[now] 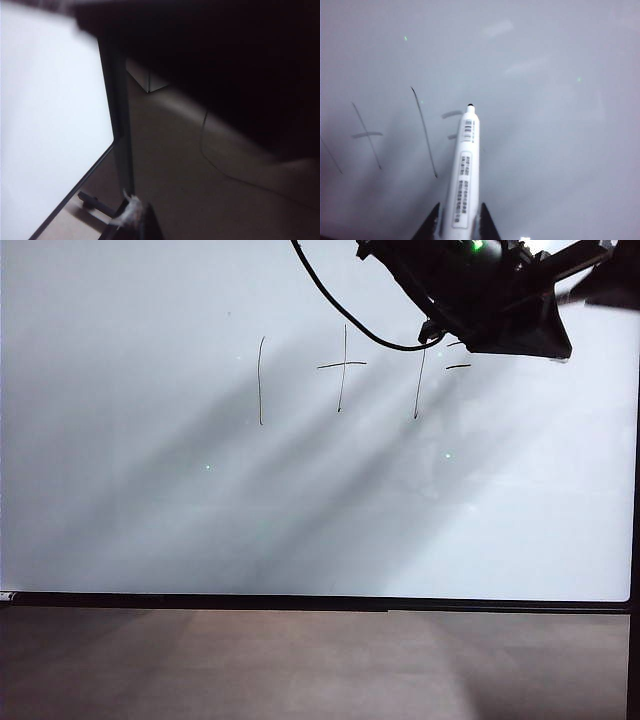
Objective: Reach to the right to find the marker pen, pick it up, and write the answer to the math problem on the whiteboard.
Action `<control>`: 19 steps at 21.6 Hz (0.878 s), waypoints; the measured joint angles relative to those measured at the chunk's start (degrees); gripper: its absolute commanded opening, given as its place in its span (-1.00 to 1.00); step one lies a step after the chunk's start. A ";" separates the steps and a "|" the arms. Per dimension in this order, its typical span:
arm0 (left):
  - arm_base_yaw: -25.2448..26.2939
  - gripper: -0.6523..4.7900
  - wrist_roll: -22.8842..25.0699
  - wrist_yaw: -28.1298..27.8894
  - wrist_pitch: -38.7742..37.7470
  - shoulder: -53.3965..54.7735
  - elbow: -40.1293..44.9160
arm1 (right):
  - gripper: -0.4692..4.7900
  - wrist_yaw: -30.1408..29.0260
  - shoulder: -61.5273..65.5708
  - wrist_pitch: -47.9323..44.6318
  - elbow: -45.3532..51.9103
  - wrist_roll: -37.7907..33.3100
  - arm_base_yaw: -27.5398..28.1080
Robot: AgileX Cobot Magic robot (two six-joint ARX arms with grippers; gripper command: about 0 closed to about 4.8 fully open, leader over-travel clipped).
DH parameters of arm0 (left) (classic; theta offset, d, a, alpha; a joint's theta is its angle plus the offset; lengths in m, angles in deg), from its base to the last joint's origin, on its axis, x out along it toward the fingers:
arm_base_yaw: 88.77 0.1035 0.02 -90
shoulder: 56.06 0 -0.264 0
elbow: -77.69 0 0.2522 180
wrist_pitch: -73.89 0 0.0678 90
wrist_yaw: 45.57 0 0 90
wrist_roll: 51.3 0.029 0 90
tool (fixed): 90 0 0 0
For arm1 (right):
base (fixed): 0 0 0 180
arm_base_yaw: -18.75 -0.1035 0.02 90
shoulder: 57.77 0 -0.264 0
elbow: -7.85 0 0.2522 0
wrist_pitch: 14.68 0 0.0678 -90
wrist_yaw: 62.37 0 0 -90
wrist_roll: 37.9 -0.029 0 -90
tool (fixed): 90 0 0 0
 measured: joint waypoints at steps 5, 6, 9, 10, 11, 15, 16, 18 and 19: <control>0.00 -0.78 0.00 0.00 -0.17 0.02 0.00 | -0.84 -1.53 4.61 -0.55 -3.87 1.75 -0.22; 0.00 -0.78 0.00 0.00 -0.17 0.00 0.00 | -0.84 -1.62 4.66 -0.98 -4.31 1.95 -0.37; 0.00 -0.78 0.00 0.00 -0.13 0.02 0.00 | -0.84 -1.70 5.35 -1.51 -5.95 2.32 -0.33; 0.00 -0.78 0.00 0.00 -0.13 0.02 0.00 | -0.84 -1.73 5.95 -1.49 -6.84 2.58 -0.33; 0.00 -0.78 0.00 0.00 -0.13 0.02 0.00 | -0.84 -1.75 7.13 -0.39 -8.44 2.78 -0.33; 0.00 -0.78 0.00 0.02 -0.13 0.02 0.00 | -0.84 -3.13 9.99 2.43 -11.39 3.45 -0.20; 0.00 -0.78 0.02 0.02 -0.11 0.02 0.00 | -0.84 -3.13 10.01 2.45 -11.39 3.56 -0.20; 0.00 -0.78 0.00 0.02 -0.11 0.02 0.00 | -0.84 -3.06 10.01 2.45 -11.39 3.61 -0.20; 0.00 -0.78 0.00 0.02 -0.11 0.02 0.00 | -0.84 -3.06 10.01 2.45 -11.39 3.61 -0.20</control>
